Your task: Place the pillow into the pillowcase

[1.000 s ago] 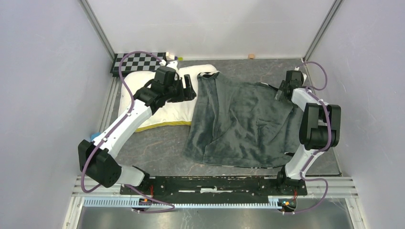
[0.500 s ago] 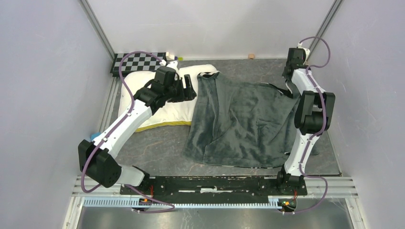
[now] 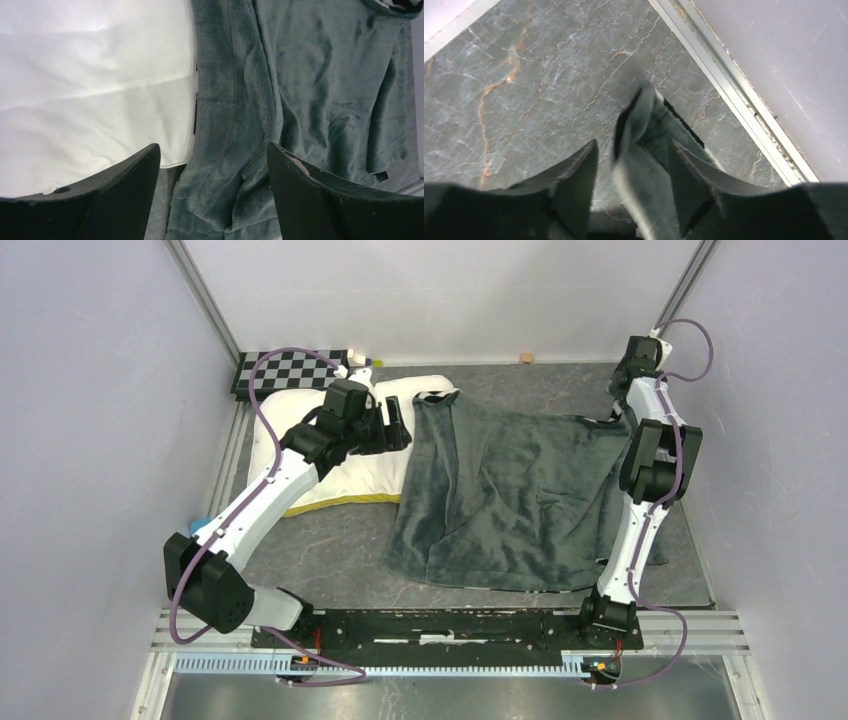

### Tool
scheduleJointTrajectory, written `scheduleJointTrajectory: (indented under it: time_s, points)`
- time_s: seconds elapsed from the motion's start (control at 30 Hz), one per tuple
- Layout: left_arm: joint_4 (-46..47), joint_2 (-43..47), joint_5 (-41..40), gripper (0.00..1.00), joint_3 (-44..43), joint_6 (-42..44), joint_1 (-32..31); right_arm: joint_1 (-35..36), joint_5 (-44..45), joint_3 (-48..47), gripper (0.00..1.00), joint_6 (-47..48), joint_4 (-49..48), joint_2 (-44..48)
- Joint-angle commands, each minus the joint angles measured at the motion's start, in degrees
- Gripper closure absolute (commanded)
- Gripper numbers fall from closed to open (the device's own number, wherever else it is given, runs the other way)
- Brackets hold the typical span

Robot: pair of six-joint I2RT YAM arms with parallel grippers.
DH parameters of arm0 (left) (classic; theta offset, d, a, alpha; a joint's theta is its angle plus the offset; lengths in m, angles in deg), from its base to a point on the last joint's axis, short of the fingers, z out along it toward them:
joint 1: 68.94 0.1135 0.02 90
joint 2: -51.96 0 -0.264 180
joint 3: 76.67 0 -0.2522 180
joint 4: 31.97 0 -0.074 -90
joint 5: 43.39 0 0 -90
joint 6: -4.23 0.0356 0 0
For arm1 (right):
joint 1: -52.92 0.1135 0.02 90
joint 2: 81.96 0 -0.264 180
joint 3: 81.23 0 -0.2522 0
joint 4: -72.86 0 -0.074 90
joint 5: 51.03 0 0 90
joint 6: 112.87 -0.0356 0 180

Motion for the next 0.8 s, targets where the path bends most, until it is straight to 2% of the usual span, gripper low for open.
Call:
scheduleJointTrajectory:
  time_s: [0.0, 0.17, 0.33, 0.53, 0.67, 0.77]
  points:
    - [0.31, 1.01, -2.27, 0.15, -0.44, 0.81, 0.04, 1.16, -4.09, -2.59, 0.33, -1.0, -1.23, 2.31]
    - [-0.93, 0.32, -6.31, 0.1, -1.0, -0.34, -0.01, 3.91, -4.19, -0.55, 0.13, -0.04, 0.55, 9.42]
    - [-1.98, -0.9, -11.71, 0.06, -1.8, -2.19, 0.28, 10.94, -5.05, 13.6, 0.04, 0.67, -2.1, 22.58]
    - [-2.7, -1.43, -10.69, 0.05, -2.5, -5.04, 2.9, 29.39, -7.39, 32.11, 0.02, 2.48, -9.29, 35.76]
    - [-3.33, -0.86, -10.39, 0.04, -2.21, -5.39, 4.24, 38.85, -6.77, 37.5, 0.02, 3.3, -11.97, 36.94]
    - [-3.68, -0.96, -10.71, 0.05, -2.02, -4.84, 4.52, 43.97, -7.53, 38.16, 0.02, 4.35, -13.27, 35.47]
